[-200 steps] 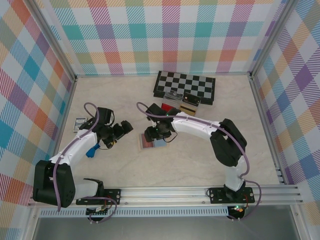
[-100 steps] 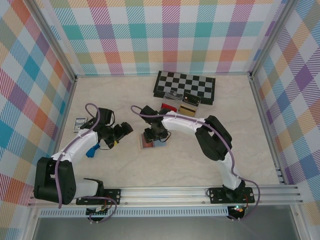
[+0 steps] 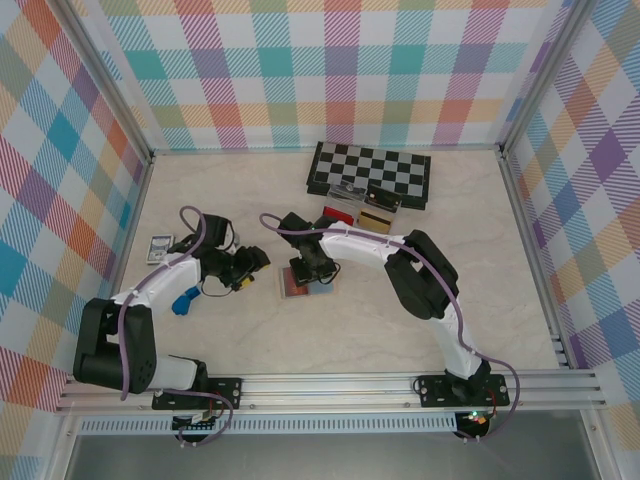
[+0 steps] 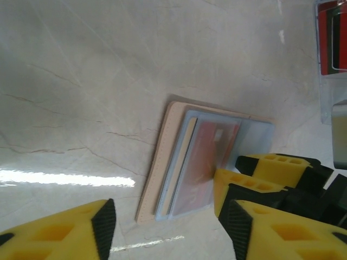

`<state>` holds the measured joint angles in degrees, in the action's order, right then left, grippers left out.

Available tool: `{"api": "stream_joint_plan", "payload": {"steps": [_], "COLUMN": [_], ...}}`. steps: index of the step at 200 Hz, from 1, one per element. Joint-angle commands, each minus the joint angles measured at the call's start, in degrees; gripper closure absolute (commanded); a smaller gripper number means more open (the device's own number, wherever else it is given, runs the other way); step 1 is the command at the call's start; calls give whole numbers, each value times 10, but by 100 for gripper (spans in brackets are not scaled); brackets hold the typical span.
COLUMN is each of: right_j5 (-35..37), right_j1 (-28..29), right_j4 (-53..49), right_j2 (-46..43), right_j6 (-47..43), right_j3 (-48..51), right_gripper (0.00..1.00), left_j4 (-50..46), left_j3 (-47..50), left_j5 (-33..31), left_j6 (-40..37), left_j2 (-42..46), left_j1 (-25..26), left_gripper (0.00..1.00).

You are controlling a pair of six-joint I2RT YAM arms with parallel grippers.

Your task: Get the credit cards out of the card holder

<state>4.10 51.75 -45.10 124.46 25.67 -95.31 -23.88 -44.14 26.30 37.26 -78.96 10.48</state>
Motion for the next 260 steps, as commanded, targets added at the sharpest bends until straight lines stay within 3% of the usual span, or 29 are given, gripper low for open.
{"api": "stream_joint_plan", "payload": {"steps": [1,80,158,201,260], "right_j5": [-2,-12,-30,-35,-41], "right_j1": [-1,-11,-17,-19,-21], "right_j4": [-6,3,14,17,19], "right_j2": [21,25,17,17,17], "right_j6": [-7,-1,-2,-2,-1], "right_j3": [26,45,58,63,66], "right_gripper": [58,65,70,71,71], "left_j4": [31,69,72,54,74], "left_j3": [14,-4,-29,-39,-38], "left_j5": [34,60,70,48,79], "left_j6": [10,15,-2,-12,-8], "left_j2": [-16,-86,-136,-149,-171], "left_j1": [12,71,83,83,83], "left_gripper": [48,69,78,78,76]}}
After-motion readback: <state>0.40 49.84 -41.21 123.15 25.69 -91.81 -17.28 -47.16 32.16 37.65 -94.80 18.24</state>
